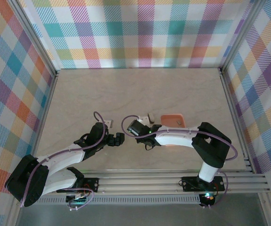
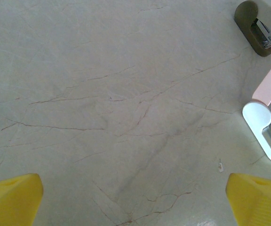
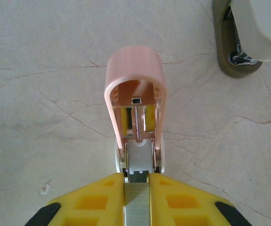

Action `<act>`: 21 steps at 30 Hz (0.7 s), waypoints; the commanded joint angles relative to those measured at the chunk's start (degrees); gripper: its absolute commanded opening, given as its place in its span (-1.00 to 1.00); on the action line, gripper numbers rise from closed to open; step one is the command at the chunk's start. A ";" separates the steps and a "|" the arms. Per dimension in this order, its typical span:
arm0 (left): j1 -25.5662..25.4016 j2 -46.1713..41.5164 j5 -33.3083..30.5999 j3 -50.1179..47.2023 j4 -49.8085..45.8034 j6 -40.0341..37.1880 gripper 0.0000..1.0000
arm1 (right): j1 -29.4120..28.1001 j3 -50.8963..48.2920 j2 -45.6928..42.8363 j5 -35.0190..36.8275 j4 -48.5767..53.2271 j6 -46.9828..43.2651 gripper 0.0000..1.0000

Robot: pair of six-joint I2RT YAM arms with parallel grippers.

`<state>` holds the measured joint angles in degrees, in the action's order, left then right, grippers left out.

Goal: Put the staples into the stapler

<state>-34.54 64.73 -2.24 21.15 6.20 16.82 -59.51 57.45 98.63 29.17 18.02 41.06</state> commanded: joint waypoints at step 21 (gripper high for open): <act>-0.79 -0.92 -0.41 -0.40 0.40 -1.05 0.99 | -0.16 0.38 1.53 0.76 0.87 -0.01 -0.64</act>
<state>-34.54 64.73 -2.24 21.15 6.17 16.82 -59.51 57.45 99.20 29.15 18.06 41.10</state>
